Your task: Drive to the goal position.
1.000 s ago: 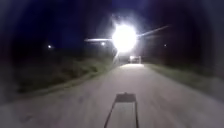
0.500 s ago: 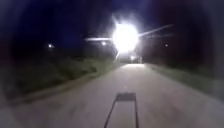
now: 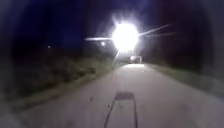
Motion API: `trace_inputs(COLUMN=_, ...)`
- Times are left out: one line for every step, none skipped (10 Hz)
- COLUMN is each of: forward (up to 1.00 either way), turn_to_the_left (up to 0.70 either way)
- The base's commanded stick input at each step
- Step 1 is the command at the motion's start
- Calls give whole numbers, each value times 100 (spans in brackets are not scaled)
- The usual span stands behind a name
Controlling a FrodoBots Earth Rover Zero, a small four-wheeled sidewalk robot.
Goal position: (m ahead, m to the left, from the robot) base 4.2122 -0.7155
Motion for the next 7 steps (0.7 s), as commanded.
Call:
trace_inputs(forward=100, turn_to_the_left=0)
trace_inputs(forward=100, turn_to_the_left=0)
trace_inputs(forward=100, turn_to_the_left=0)
trace_inputs(forward=100, turn_to_the_left=-1)
trace_inputs(forward=100, turn_to_the_left=-3)
trace_inputs(forward=100, turn_to_the_left=-33)
trace_inputs(forward=100, turn_to_the_left=-31)
